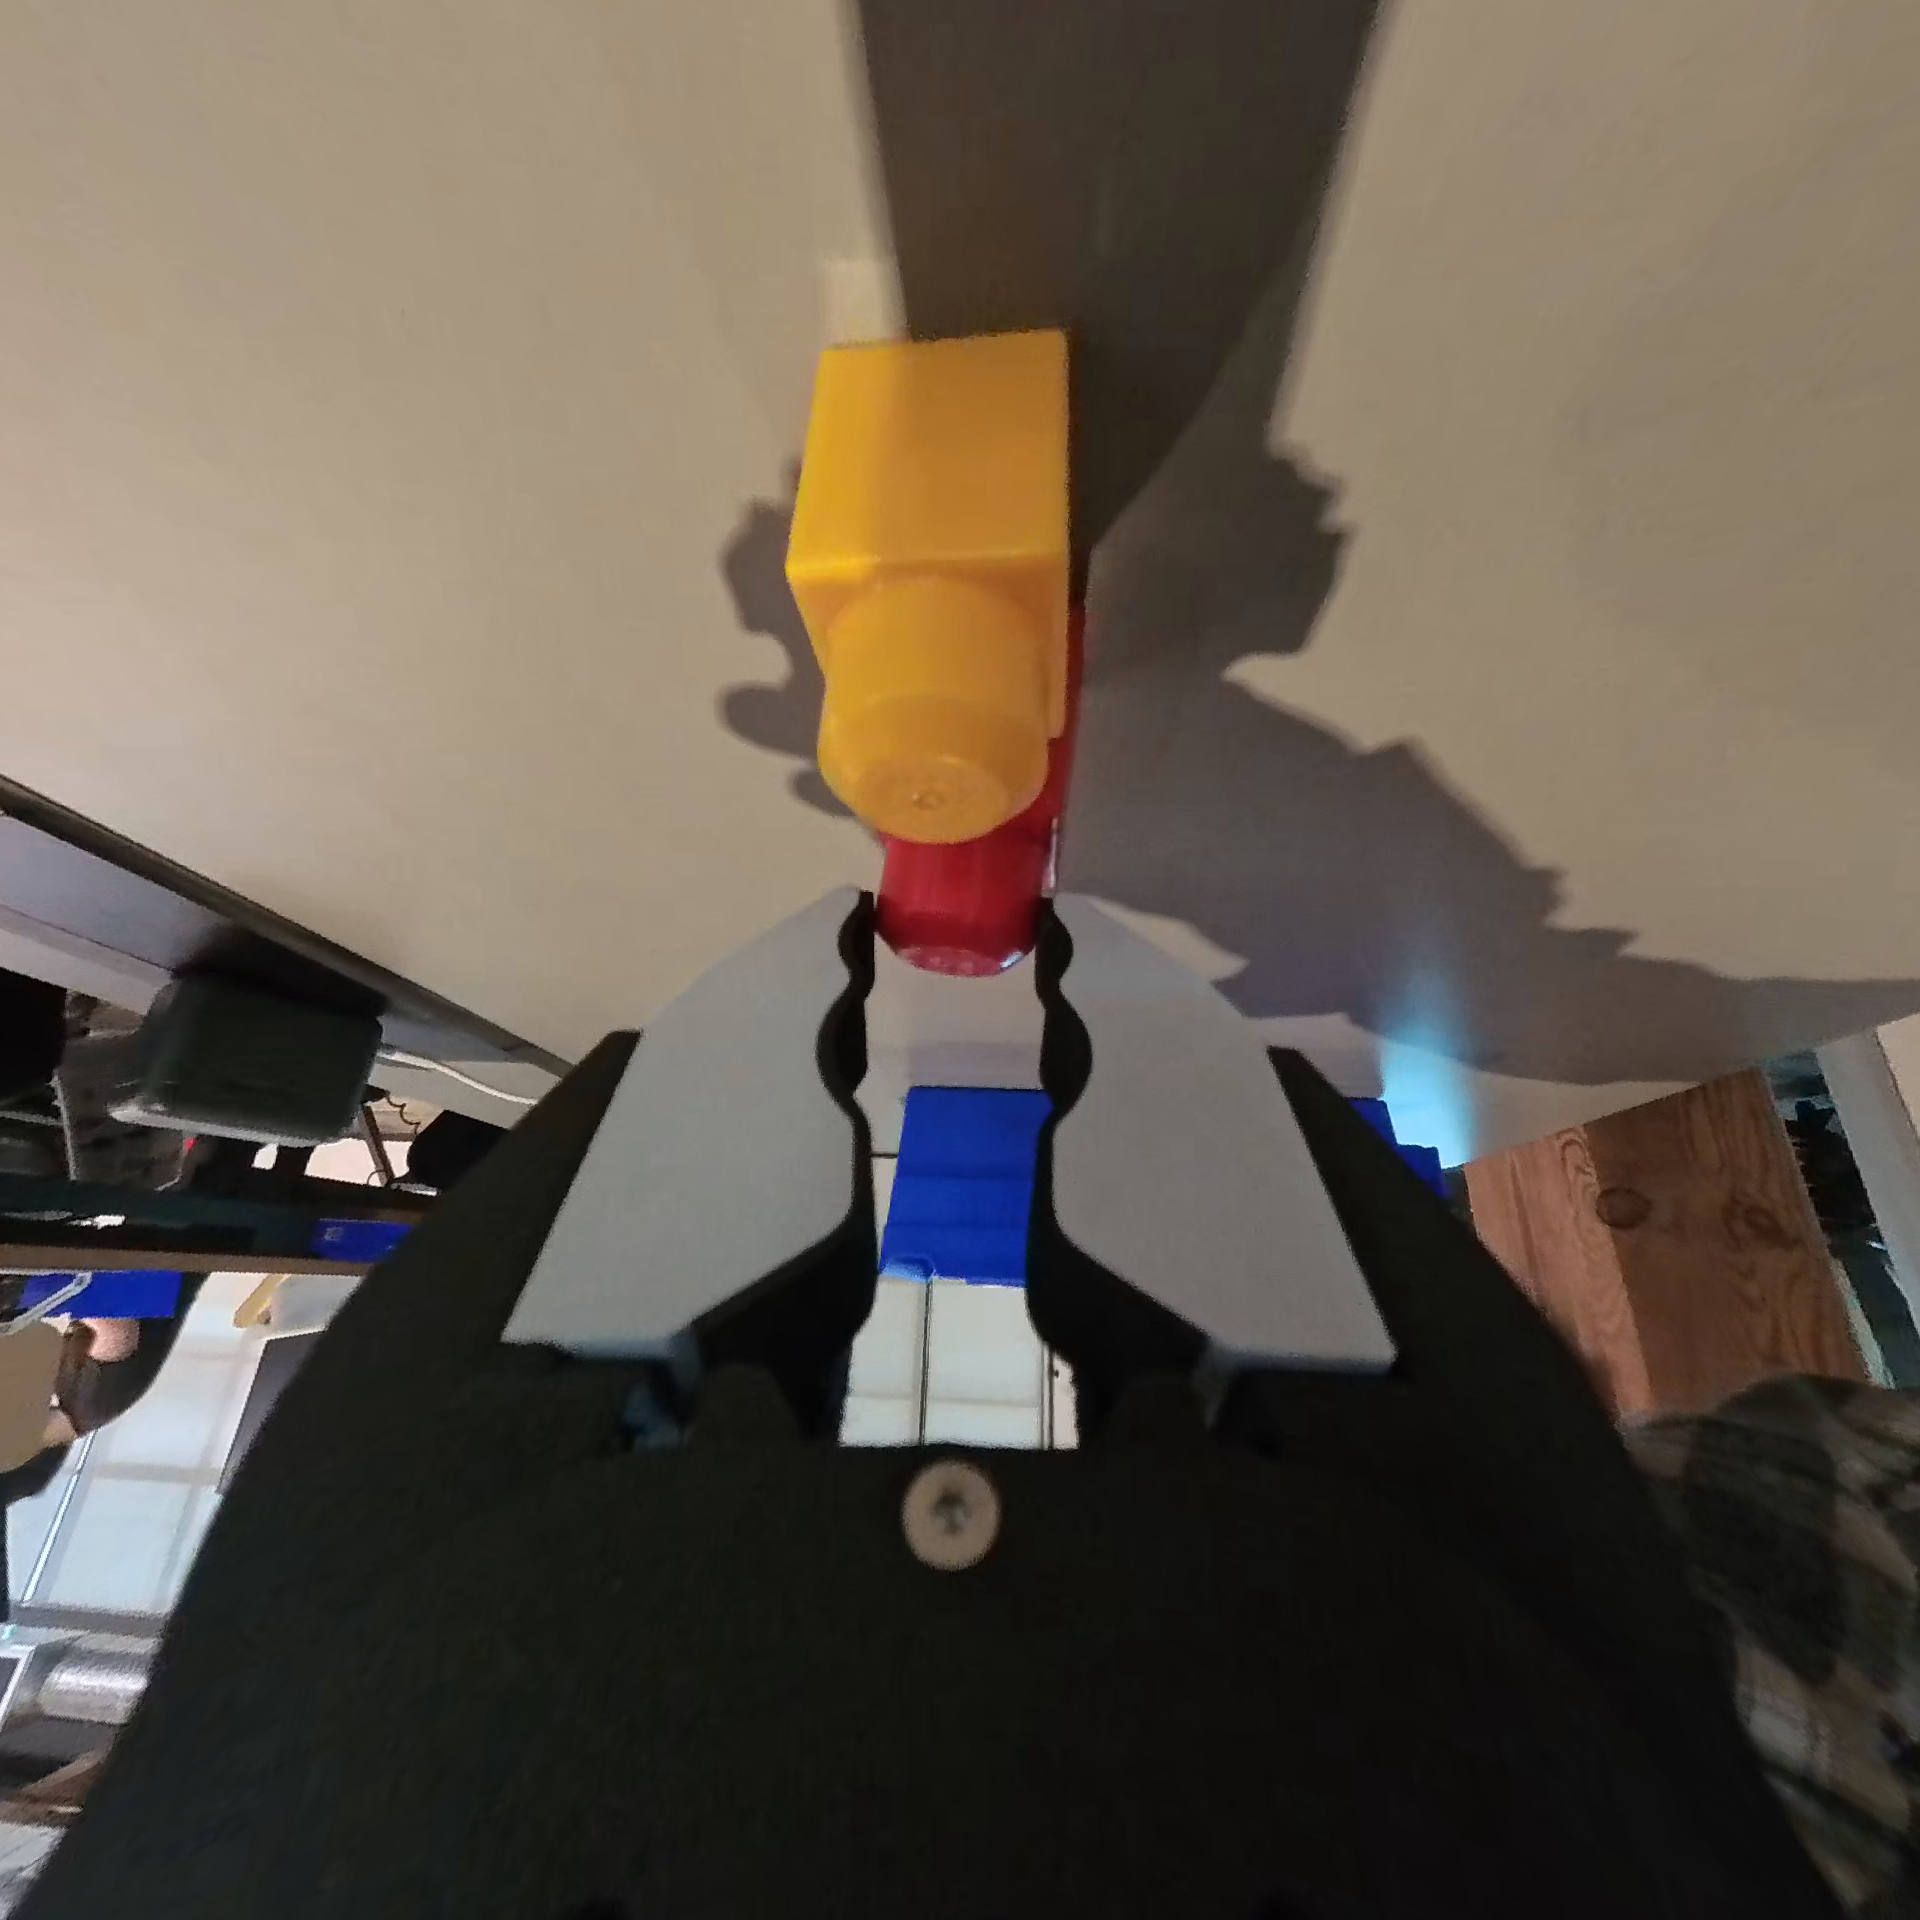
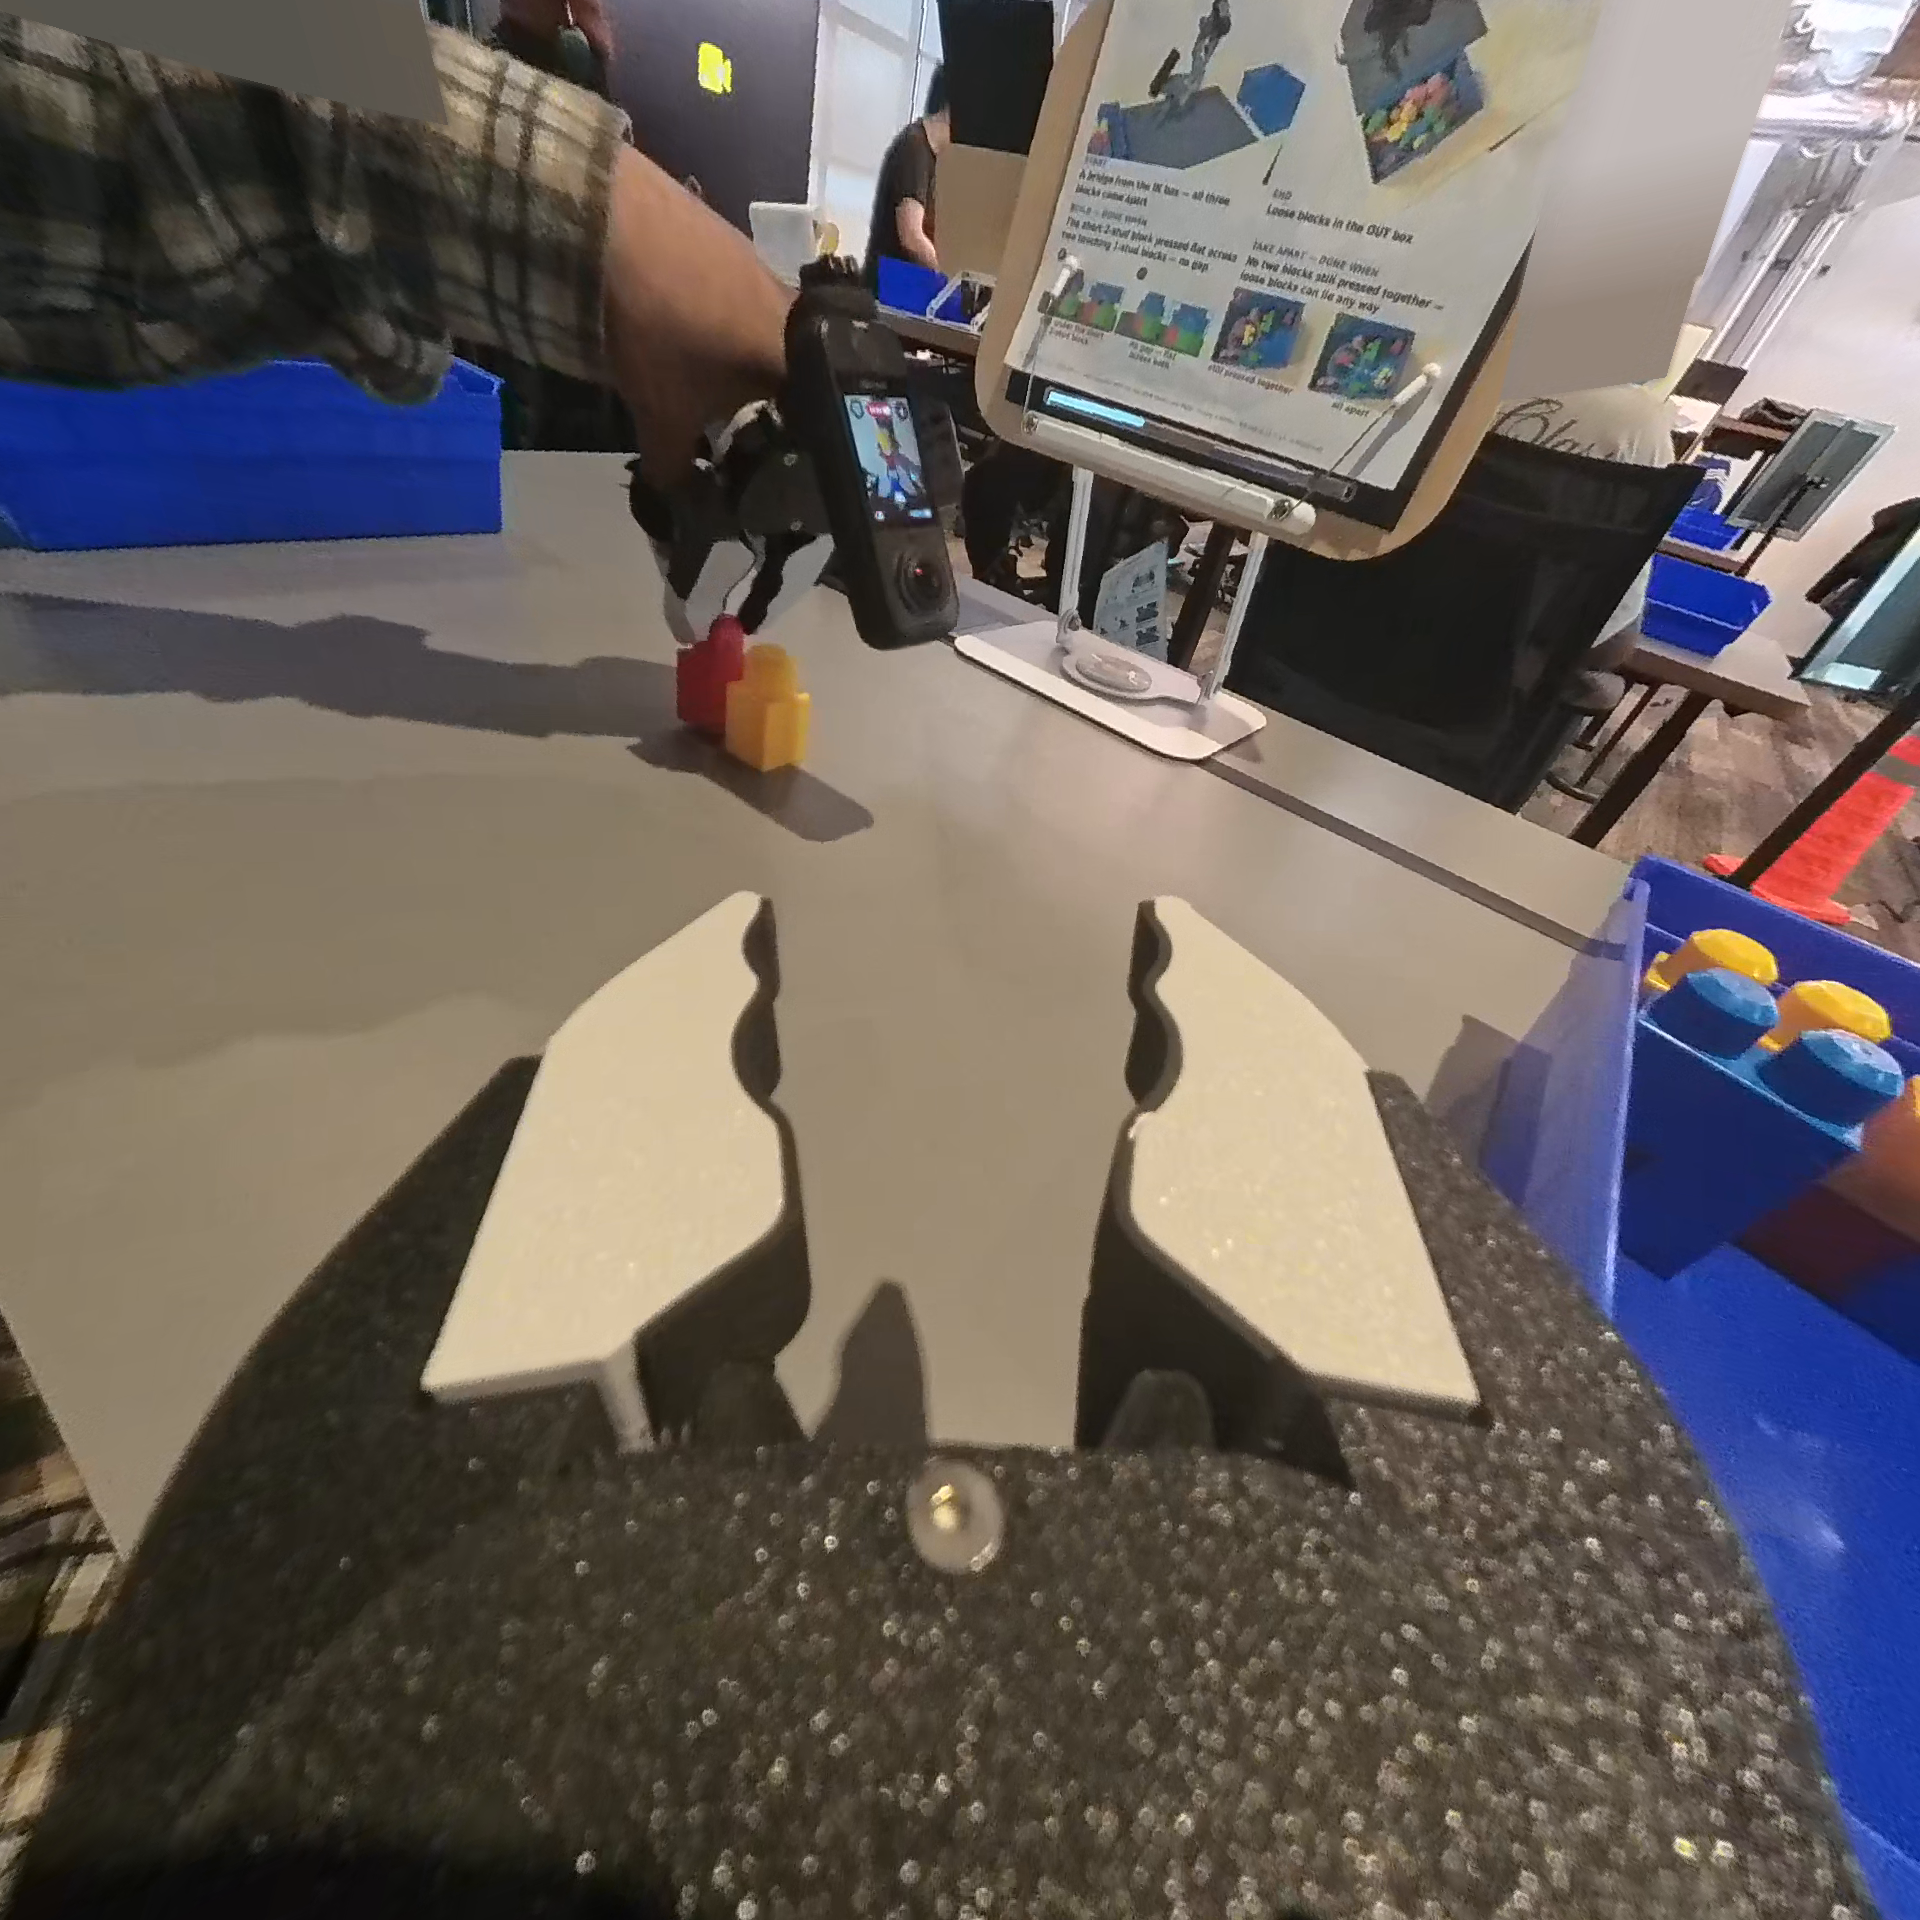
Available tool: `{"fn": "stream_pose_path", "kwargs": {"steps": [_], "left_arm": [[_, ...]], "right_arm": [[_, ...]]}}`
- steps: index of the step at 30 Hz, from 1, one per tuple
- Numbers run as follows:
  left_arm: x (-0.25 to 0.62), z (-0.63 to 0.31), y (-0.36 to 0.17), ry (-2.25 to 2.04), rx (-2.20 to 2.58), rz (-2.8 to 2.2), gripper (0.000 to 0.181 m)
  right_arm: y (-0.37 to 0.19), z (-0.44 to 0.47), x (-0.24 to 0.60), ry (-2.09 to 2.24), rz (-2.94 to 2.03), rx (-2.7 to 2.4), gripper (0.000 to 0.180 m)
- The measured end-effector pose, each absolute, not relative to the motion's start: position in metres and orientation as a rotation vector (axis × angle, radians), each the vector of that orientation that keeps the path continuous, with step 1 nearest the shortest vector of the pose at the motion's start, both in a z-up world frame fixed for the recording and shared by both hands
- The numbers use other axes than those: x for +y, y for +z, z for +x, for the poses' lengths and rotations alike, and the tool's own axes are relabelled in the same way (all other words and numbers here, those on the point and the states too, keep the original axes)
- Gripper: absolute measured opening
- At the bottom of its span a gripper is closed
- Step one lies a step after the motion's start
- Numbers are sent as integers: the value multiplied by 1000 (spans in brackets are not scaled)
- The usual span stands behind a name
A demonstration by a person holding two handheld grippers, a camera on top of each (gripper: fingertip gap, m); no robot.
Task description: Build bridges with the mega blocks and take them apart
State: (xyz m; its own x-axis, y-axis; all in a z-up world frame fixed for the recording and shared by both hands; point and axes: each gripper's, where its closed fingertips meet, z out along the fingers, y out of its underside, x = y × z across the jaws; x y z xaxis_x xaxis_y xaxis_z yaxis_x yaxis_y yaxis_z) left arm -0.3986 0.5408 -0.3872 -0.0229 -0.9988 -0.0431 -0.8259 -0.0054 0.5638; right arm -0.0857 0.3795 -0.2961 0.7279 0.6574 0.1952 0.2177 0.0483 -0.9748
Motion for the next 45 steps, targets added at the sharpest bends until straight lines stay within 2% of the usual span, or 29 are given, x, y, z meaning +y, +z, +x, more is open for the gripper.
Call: {"fn": "stream_pose_path", "kwargs": {"steps": [1, 12, 15, 18, 20, 23, 27, 31, 34, 40, 45], "left_arm": [[541, -398, -388, -632, -1907, 1892, 30], [543, -390, -381, -572, -1965, 1975, 39], [545, -394, -367, -485, -2005, 2096, 52], [546, -389, -350, -144, -2080, 2400, 64], [548, -382, -340, 229, -2138, 2641, 66], [546, -379, -335, 789, -2136, 2921, 59], [541, -381, -347, 1116, -2117, 3099, 57], [540, -373, -362, 1132, -2131, 3134, 53], [543, -372, -380, 954, -2161, 3104, 51], [544, -369, -386, 966, -2190, 3050, 29], [545, -369, -386, 970, -2223, 3007, 29]], "right_arm": [[-296, -86, 379, 386, -1522, -745, 65], [-298, -86, 379, 393, -1523, -750, 66], [-298, -84, 378, 393, -1525, -745, 66], [-298, -79, 376, 390, -1522, -727, 66], [-299, -75, 375, 391, -1517, -711, 66], [-298, -74, 377, 409, -1511, -692, 66], [-294, -83, 380, 436, -1498, -705, 66], [-289, -92, 381, 431, -1490, -733, 66], [-289, -95, 380, 423, -1494, -741, 66], [-288, -93, 378, 413, -1502, -731, 65], [-287, -94, 378, 407, -1503, -739, 65]]}}
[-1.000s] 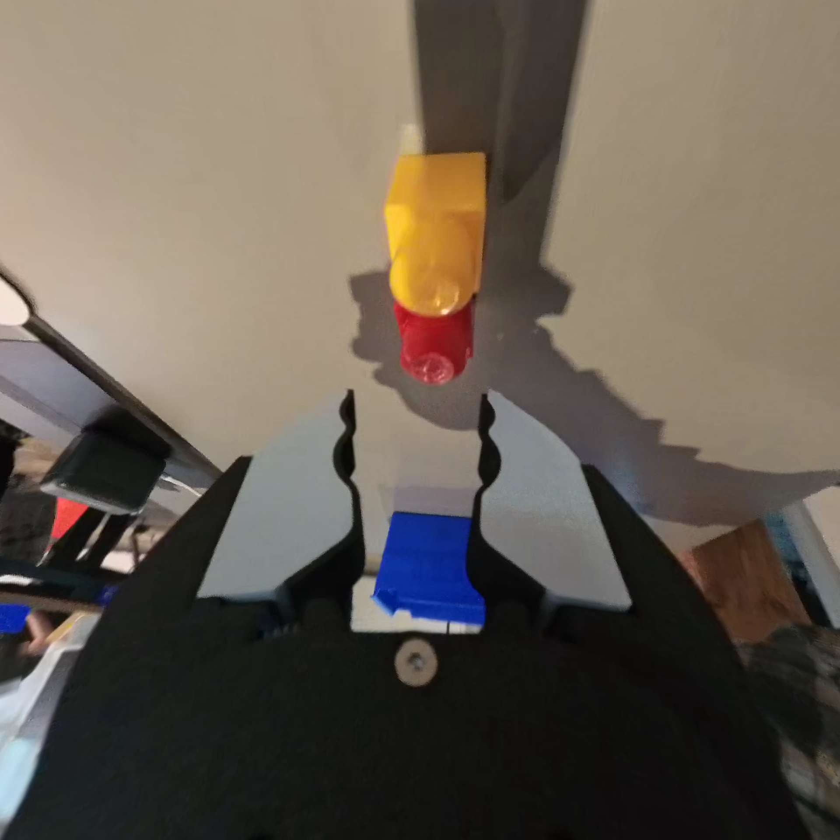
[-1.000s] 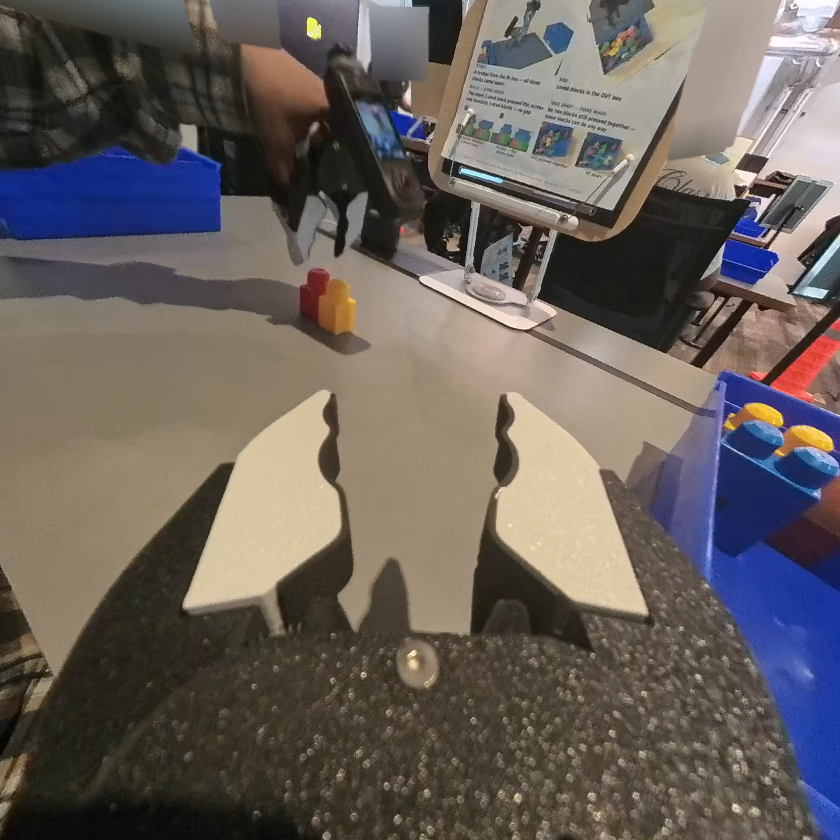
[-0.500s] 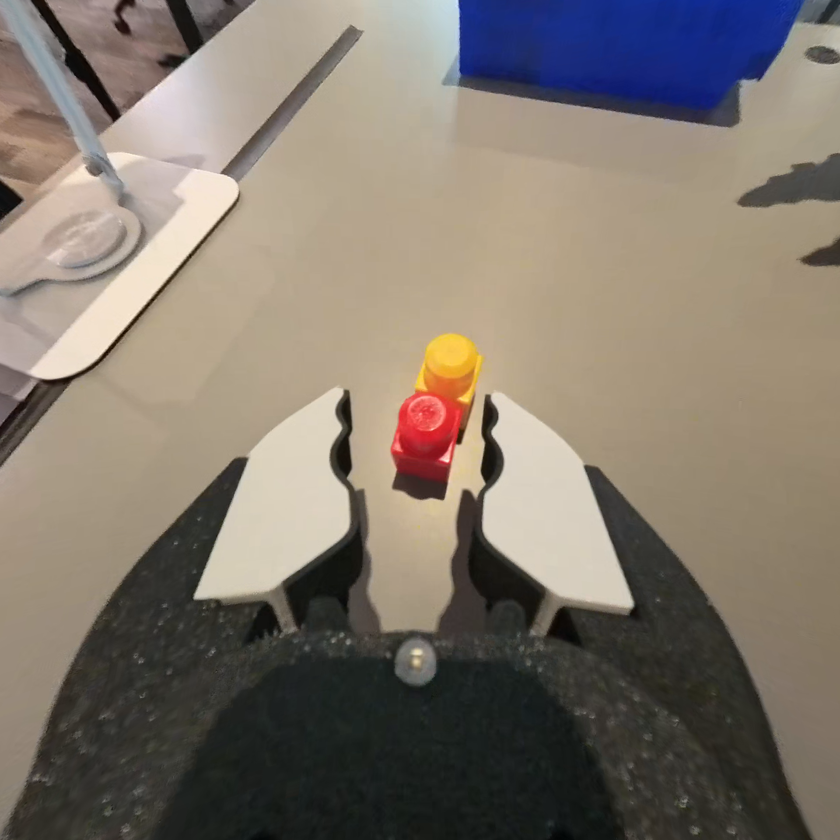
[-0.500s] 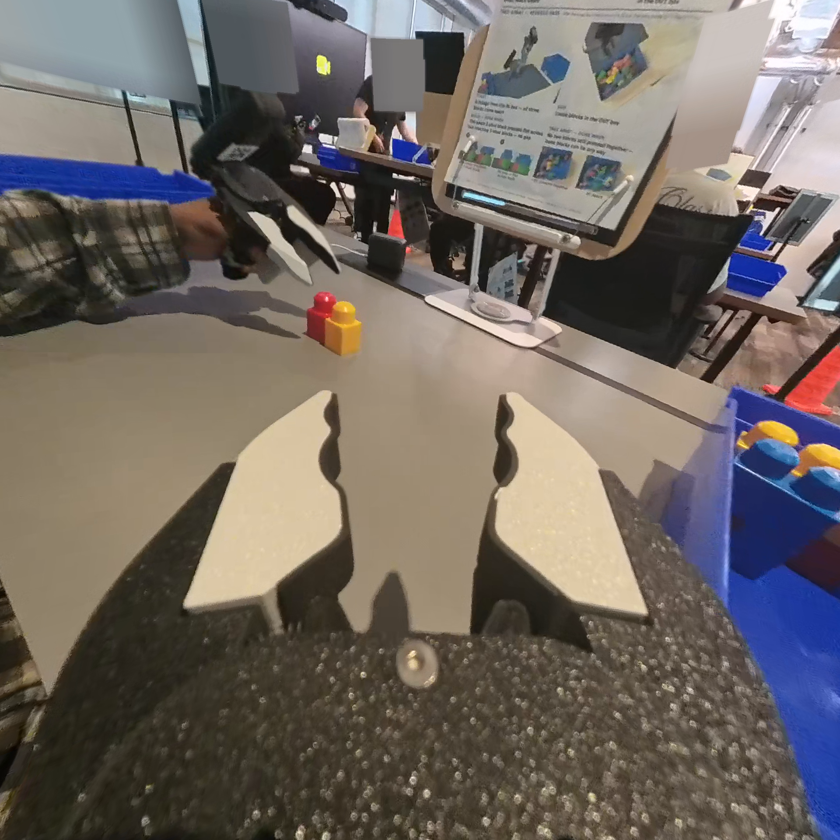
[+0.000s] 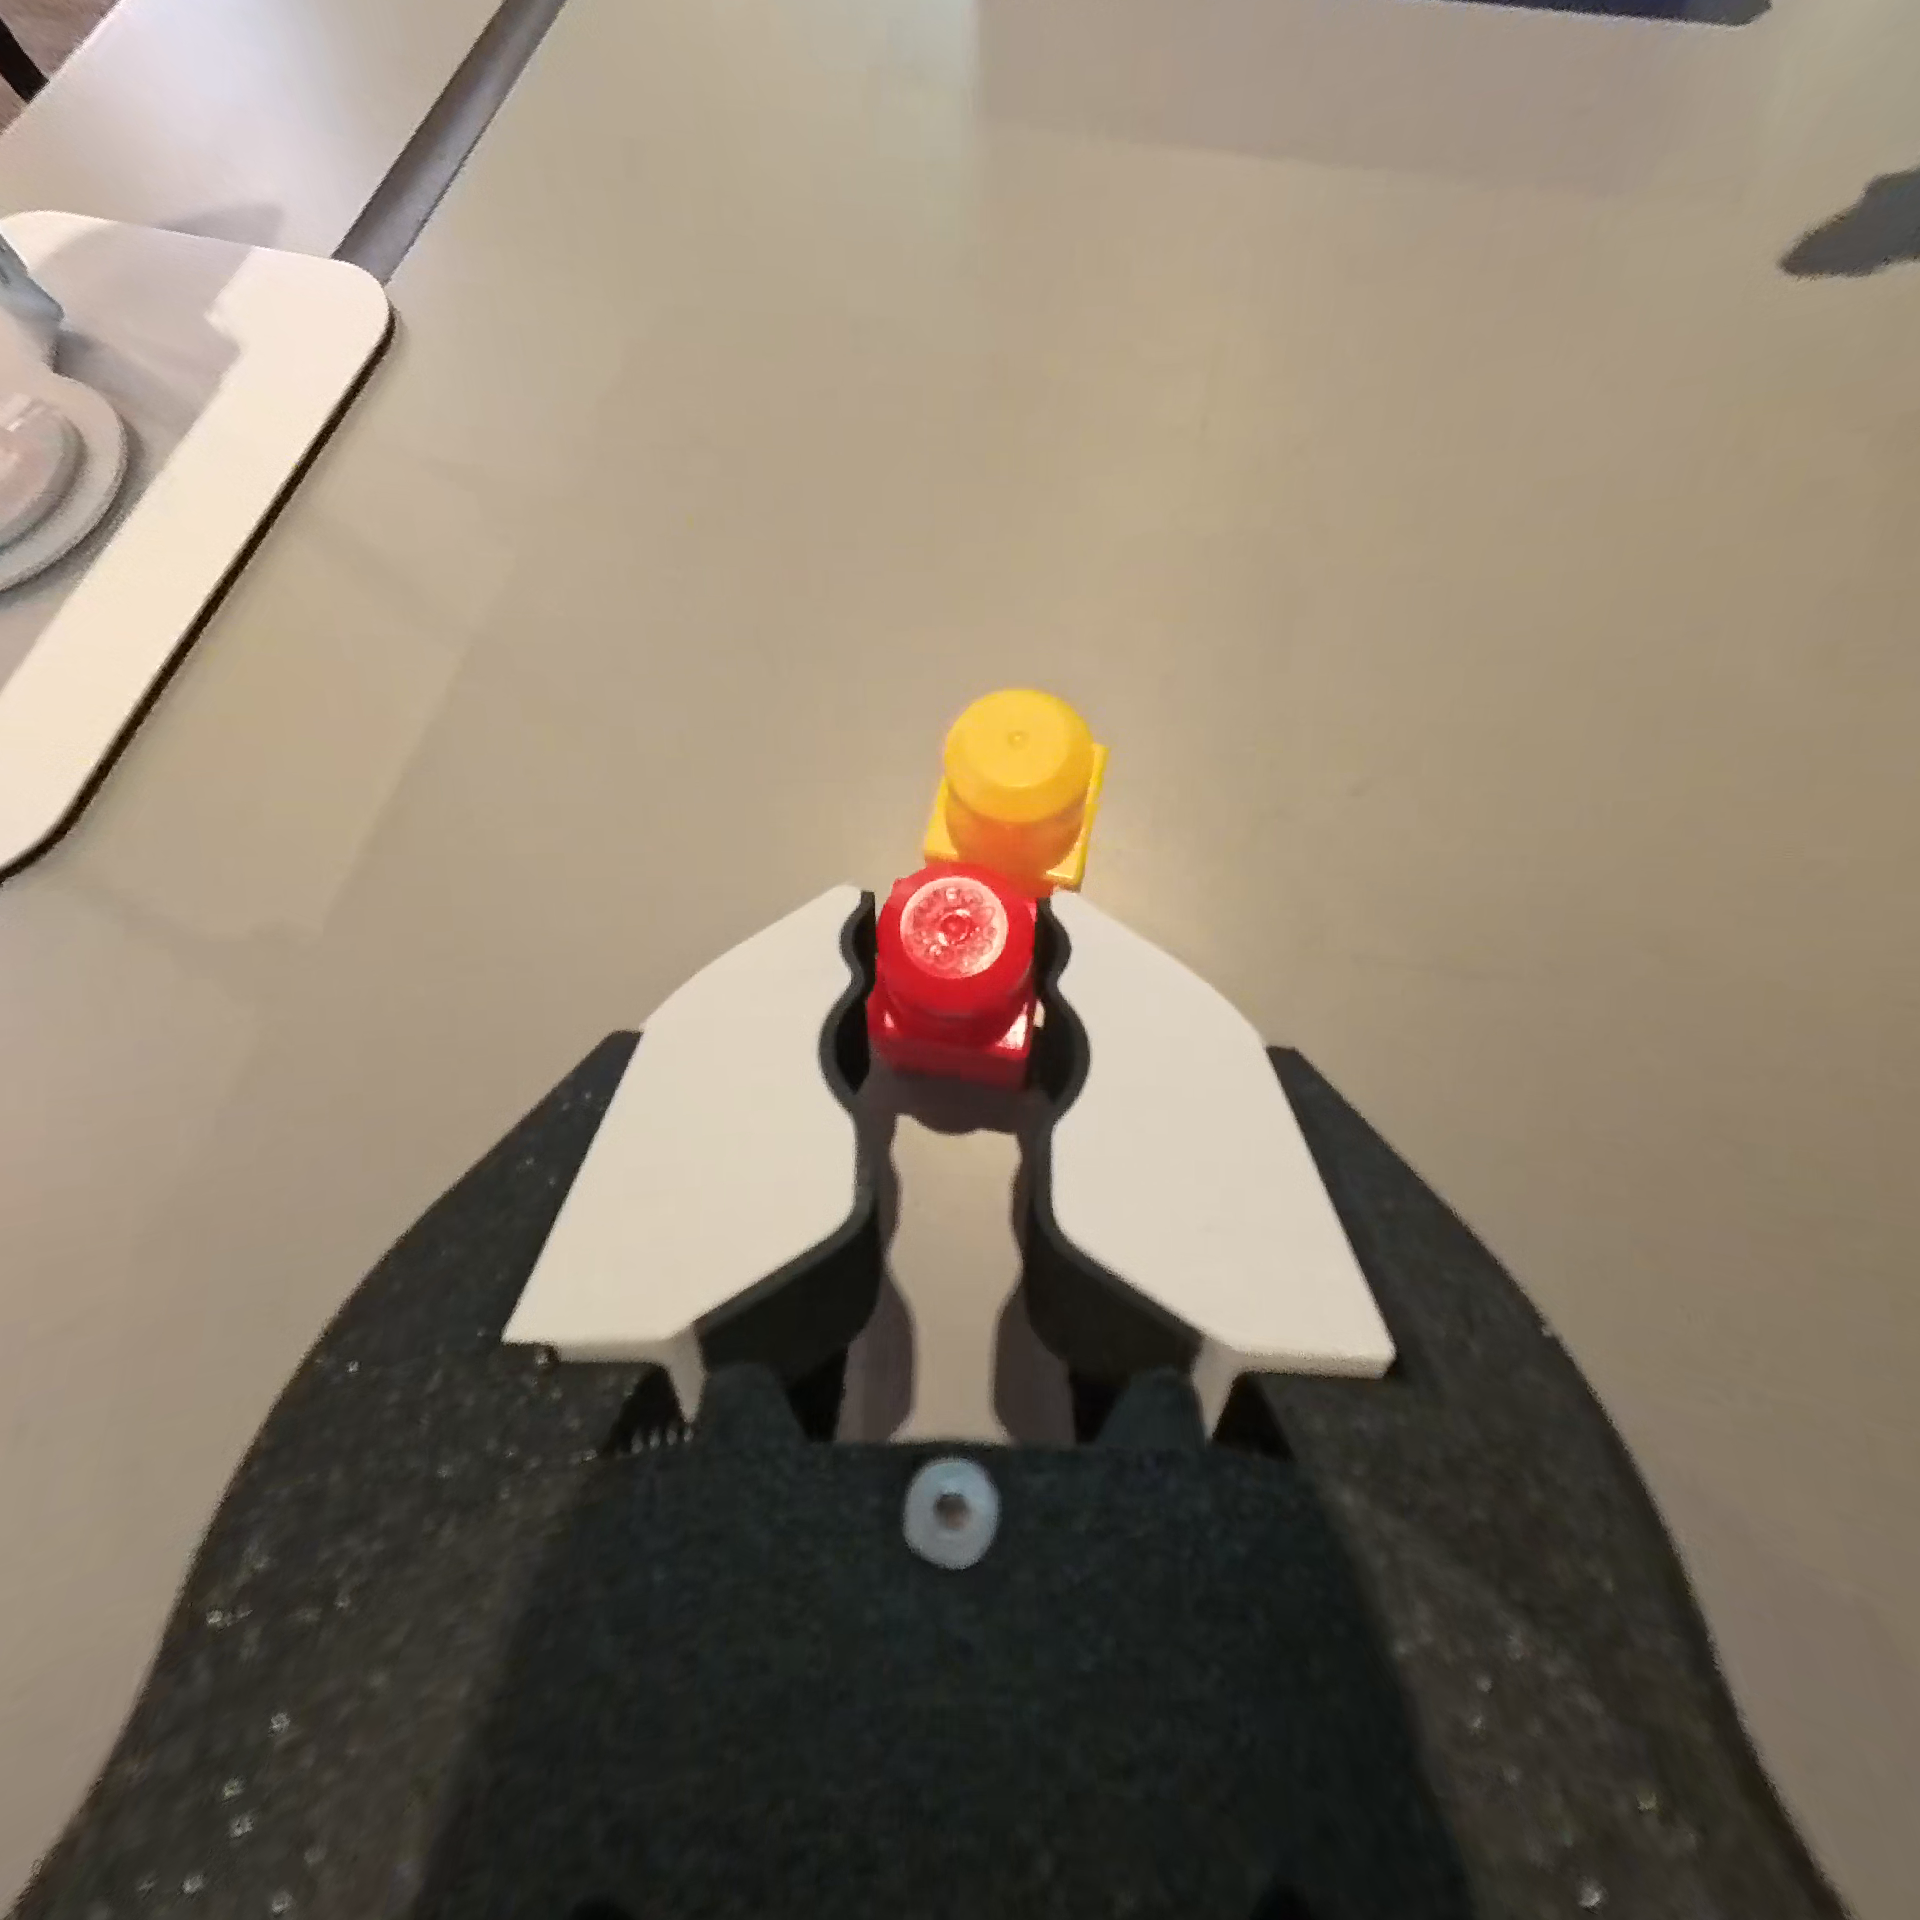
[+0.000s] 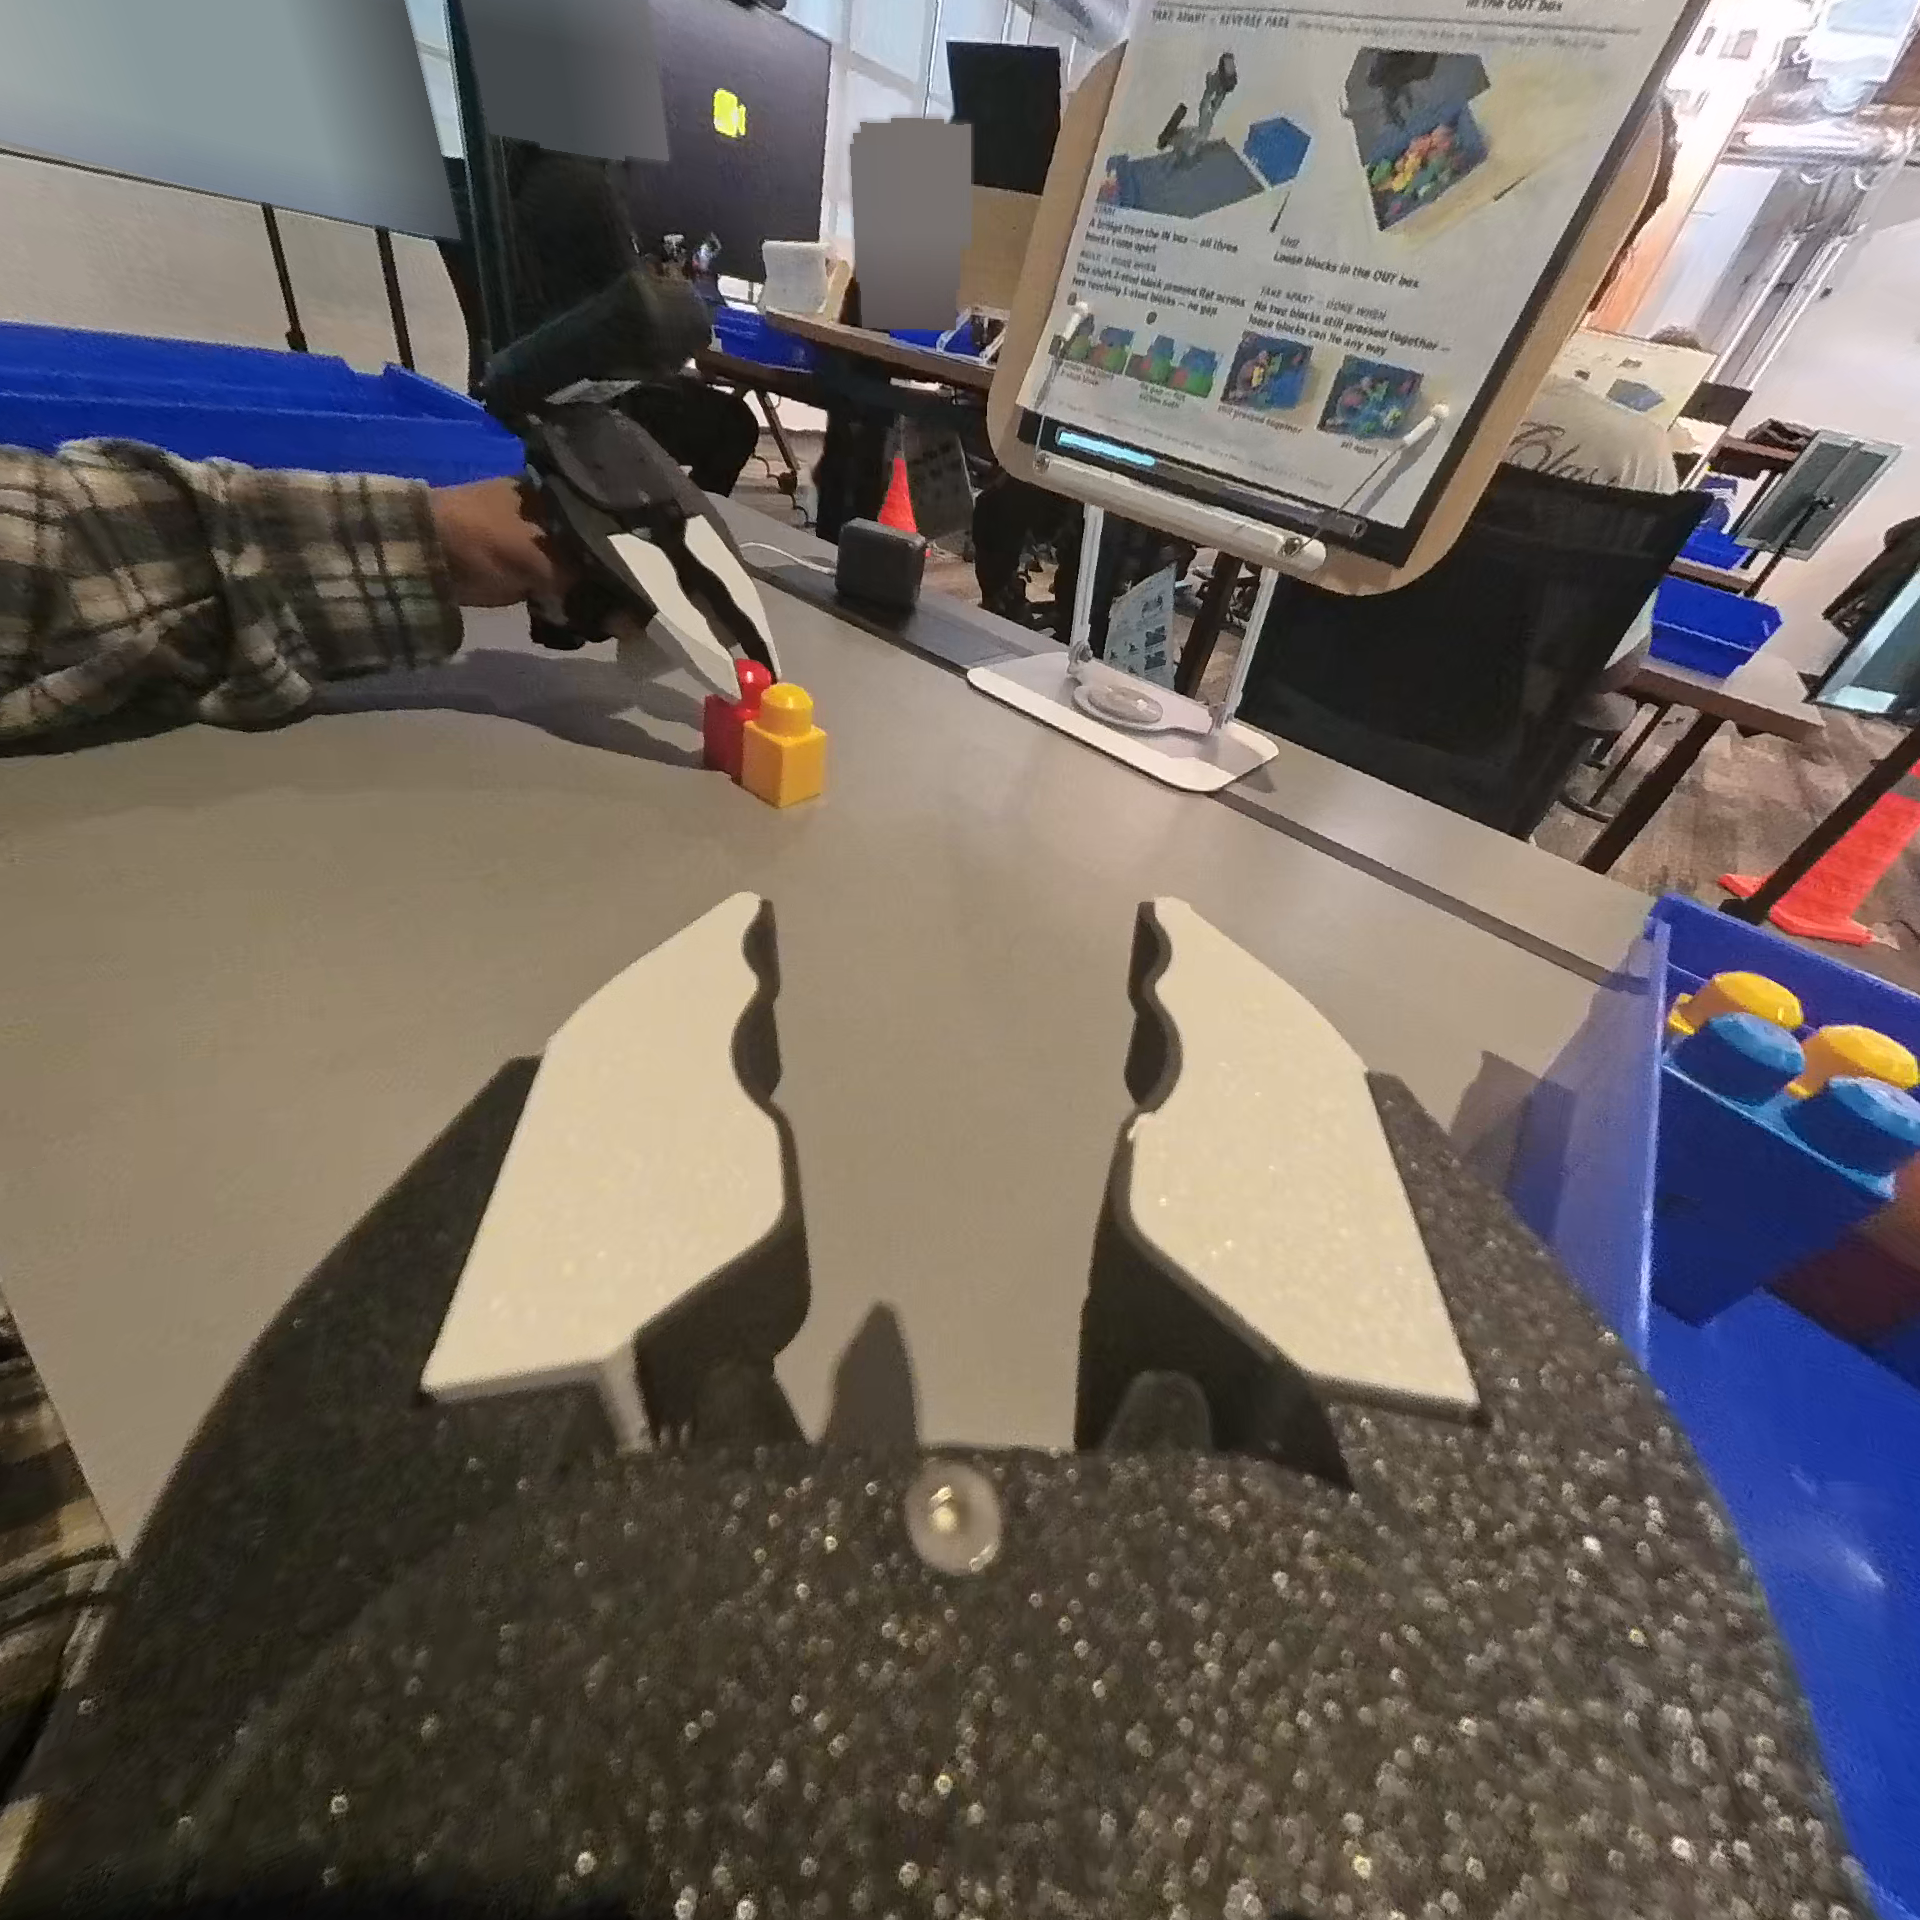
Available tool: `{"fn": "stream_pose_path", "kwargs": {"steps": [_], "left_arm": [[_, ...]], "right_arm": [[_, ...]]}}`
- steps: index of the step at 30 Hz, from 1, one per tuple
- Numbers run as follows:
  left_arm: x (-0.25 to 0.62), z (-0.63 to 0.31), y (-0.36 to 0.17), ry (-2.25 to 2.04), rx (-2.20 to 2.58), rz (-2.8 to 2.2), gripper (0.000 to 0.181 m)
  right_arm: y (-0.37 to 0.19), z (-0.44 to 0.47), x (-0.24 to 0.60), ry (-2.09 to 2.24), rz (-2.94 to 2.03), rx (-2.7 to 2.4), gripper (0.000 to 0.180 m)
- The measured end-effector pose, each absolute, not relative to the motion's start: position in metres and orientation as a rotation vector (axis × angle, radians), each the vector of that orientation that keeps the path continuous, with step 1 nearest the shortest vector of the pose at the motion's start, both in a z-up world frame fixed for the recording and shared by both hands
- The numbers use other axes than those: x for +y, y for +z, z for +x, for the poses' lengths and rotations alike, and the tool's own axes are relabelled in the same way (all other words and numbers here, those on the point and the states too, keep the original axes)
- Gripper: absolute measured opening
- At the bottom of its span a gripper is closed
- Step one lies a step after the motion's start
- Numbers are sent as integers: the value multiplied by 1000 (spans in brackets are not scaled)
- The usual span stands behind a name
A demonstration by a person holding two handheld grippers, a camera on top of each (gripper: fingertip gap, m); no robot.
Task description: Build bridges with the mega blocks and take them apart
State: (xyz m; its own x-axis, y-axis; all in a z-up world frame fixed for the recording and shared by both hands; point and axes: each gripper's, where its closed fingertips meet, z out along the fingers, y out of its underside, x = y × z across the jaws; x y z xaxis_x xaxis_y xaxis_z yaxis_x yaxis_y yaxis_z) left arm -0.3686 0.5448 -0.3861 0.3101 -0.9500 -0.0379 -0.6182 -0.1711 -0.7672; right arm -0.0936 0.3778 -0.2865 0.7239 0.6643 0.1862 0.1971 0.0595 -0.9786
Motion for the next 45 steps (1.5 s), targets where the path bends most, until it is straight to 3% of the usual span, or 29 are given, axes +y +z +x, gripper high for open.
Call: {"fn": "stream_pose_path", "kwargs": {"steps": [23, 27, 32, 40, 45], "left_arm": [[543, -363, -387, -644, 1441, -1855, 29], [549, -366, -381, -644, 1373, -1845, 48], [548, -379, -346, -617, 1220, -1805, 63], [490, -421, -268, -541, 1017, -1729, 57], [453, -493, -233, -428, 878, -1761, 53]], "right_arm": [[-292, -98, 382, 417, -1515, -748, 64], [-295, -98, 380, 412, -1521, -757, 66], [-296, -96, 383, 435, -1522, -743, 66], [-294, -118, 391, 458, -1506, -797, 65], [-293, -135, 395, 479, -1498, -835, 65]]}}
